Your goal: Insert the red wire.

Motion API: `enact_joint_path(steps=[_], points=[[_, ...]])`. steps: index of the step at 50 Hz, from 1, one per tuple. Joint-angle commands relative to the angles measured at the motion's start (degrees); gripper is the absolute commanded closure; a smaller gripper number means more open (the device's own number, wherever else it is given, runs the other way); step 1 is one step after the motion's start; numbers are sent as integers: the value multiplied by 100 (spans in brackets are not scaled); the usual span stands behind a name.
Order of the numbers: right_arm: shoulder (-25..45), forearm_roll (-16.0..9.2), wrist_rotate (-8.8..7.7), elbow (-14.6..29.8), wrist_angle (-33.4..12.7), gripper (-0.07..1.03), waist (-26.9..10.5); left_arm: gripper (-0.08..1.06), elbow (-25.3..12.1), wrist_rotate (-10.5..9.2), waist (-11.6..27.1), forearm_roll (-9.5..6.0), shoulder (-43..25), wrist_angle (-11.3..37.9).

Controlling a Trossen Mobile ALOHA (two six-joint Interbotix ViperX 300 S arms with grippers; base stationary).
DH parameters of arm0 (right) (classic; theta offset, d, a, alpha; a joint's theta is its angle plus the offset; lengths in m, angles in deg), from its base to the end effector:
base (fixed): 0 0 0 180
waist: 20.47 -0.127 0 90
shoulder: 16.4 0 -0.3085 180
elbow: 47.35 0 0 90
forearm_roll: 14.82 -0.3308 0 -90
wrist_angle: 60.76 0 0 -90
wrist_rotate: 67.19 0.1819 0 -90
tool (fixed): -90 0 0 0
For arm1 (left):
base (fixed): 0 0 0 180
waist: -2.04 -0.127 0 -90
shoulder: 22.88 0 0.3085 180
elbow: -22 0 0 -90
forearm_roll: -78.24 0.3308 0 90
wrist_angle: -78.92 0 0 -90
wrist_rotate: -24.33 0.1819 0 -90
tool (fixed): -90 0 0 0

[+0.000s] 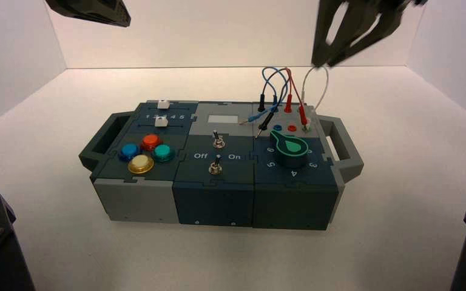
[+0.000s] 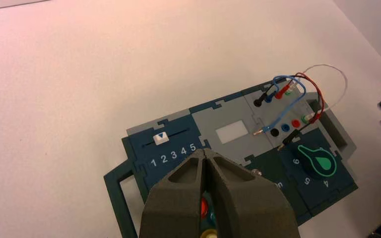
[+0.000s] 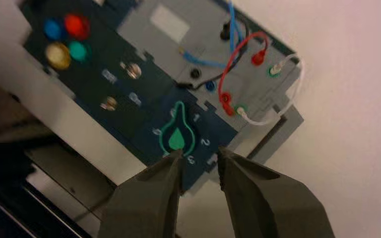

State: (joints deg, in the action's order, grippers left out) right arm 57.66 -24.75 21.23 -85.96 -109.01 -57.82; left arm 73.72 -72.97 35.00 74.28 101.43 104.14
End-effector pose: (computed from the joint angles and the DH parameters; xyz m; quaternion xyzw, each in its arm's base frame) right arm 0.2090 0.1889 0.1261 -0.1156 0.5707 0.2859 0.7611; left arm 0.2284 -0.1545 0.1598 0.0131 0.3744 -0.2430 0.8948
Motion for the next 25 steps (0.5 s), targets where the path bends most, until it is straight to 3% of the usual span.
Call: enact_joint_path(steps=[1, 9, 25], points=[[299, 176, -79, 264, -70, 56, -26, 101, -167, -18, 18, -9, 35, -26], [650, 404, -88, 413, -70, 56, -26, 101, -149, -26, 18, -9, 105, -26], [1283, 457, -246, 791, -88, 56, -35, 101, -167, -26, 18, -9, 44, -26]])
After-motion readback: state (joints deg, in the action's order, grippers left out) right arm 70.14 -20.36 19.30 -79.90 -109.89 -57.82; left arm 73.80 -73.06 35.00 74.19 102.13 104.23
